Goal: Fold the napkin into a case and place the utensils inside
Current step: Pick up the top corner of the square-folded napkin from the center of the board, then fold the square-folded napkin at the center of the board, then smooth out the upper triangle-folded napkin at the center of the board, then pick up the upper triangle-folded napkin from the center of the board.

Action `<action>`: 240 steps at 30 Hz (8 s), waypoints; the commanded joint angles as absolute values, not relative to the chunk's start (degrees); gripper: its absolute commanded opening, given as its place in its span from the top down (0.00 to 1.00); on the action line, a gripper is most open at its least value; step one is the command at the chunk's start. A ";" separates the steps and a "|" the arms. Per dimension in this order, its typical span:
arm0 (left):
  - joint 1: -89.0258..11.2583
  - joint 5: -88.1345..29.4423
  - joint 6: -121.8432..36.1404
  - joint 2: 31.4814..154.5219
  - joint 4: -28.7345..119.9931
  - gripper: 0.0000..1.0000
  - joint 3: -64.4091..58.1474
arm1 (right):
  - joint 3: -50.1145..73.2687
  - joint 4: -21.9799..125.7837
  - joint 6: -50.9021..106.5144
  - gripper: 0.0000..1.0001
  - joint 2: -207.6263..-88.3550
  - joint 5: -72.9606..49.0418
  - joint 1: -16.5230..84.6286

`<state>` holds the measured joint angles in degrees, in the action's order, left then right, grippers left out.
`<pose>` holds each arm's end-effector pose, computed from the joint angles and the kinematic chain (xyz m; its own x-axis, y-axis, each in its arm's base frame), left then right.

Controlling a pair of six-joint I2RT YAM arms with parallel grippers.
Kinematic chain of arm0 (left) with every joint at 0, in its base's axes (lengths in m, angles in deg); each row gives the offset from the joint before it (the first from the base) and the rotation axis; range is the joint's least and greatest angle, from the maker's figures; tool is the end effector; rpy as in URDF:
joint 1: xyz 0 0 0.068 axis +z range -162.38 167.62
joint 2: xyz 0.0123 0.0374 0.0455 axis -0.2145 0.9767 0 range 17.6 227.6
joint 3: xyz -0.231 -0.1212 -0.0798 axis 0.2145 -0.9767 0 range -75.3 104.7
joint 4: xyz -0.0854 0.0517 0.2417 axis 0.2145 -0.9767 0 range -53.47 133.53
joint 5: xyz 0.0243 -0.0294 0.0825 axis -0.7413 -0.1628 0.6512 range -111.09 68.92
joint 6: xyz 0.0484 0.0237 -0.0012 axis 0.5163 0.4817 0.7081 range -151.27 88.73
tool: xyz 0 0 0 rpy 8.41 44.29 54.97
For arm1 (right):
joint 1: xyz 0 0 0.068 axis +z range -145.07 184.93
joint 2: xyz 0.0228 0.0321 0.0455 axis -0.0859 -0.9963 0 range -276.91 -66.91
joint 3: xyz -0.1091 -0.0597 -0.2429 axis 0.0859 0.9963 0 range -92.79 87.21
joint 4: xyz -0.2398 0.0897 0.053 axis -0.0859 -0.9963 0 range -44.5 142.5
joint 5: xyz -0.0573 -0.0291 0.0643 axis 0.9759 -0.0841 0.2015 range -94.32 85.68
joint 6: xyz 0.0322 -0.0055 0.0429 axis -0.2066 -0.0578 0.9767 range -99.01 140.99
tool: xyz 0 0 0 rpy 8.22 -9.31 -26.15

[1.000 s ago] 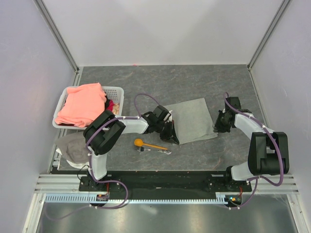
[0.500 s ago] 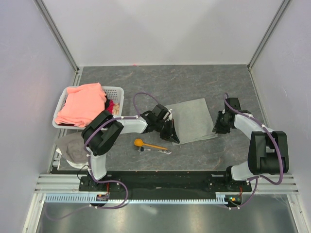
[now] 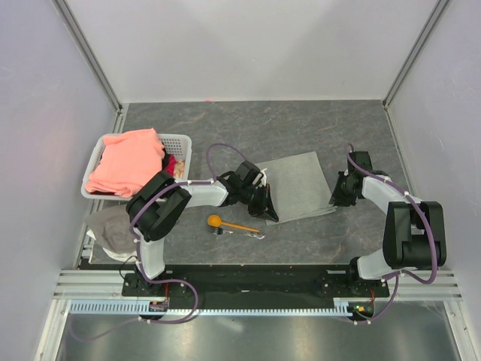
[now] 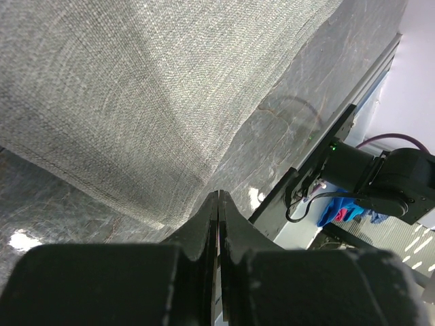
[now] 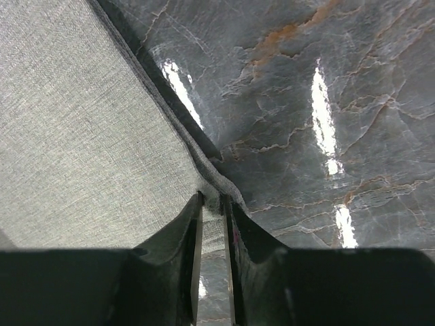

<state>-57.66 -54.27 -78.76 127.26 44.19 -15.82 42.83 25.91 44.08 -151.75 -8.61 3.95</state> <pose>0.2530 -0.2831 0.1334 -0.9843 0.1172 -0.1318 0.1762 0.6258 -0.7598 0.2642 -0.0019 0.1623 -0.8517 0.4057 -0.3318 0.3499 0.9115 0.2162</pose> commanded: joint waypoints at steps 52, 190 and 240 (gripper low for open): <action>-54.48 -43.77 -83.92 113.49 50.40 0.93 -32.85 | 3.27 35.45 55.80 0.96 -184.59 -21.72 31.29; -52.99 -57.03 -86.20 125.88 63.74 0.93 -32.14 | 40.37 57.07 51.14 0.67 -169.39 -39.83 16.45; -41.74 -49.30 -83.65 81.75 26.90 0.84 -40.40 | 24.19 25.78 57.38 0.46 -163.06 13.26 58.80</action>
